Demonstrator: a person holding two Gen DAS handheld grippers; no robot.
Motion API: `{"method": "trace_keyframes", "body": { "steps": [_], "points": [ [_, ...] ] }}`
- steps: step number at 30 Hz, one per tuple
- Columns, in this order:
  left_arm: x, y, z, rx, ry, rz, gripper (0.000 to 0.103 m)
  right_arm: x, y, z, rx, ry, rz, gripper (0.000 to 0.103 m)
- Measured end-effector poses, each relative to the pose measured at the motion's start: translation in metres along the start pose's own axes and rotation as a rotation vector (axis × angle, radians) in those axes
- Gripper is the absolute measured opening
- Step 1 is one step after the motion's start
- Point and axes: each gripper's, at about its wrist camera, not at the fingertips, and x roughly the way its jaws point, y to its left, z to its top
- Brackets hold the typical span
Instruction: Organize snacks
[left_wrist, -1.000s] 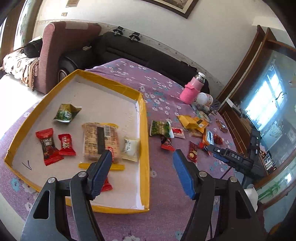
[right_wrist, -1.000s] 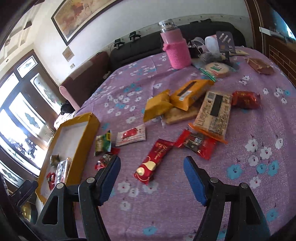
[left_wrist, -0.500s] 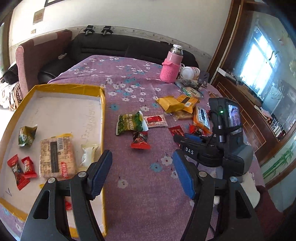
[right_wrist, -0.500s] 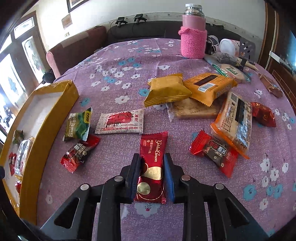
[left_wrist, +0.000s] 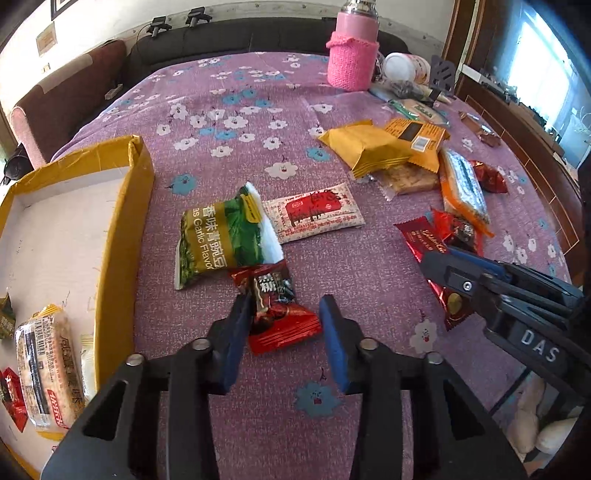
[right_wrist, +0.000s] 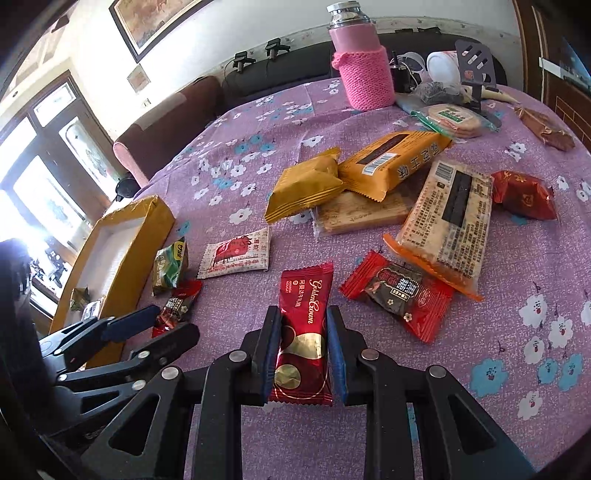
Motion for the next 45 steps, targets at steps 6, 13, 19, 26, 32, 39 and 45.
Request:
{"method": "trace_keyframes", "body": {
  "steps": [6, 13, 19, 26, 32, 39, 45],
  "points": [
    [-0.006, 0.002, -0.004, -0.022, -0.038, -0.028, 0.030, -0.004, 0.003, -0.001, -0.009, -0.023, -0.005, 0.025],
    [-0.042, 0.006, -0.014, -0.050, -0.112, -0.069, 0.026, -0.011, 0.005, -0.002, -0.019, -0.057, -0.001, 0.025],
    [-0.063, 0.020, -0.030, -0.091, -0.137, -0.090, 0.004, -0.010, 0.008, -0.005, -0.022, -0.063, -0.016, 0.025],
    [-0.047, 0.014, -0.040, -0.091, -0.068, -0.117, 0.018, -0.011, 0.011, -0.007, -0.027, -0.064, -0.009, 0.022],
    [-0.022, -0.009, -0.037, -0.040, -0.040, -0.049, 0.045, -0.011, 0.009, -0.006, -0.023, -0.057, 0.002, 0.022],
    [-0.021, -0.013, -0.039, 0.020, -0.080, 0.004, 0.027, -0.005, 0.009, -0.007, -0.025, -0.012, -0.055, 0.056],
    [-0.036, -0.005, -0.041, -0.027, -0.114, -0.040, 0.027, 0.000, 0.015, -0.013, -0.064, 0.014, -0.118, 0.058]
  ]
}}
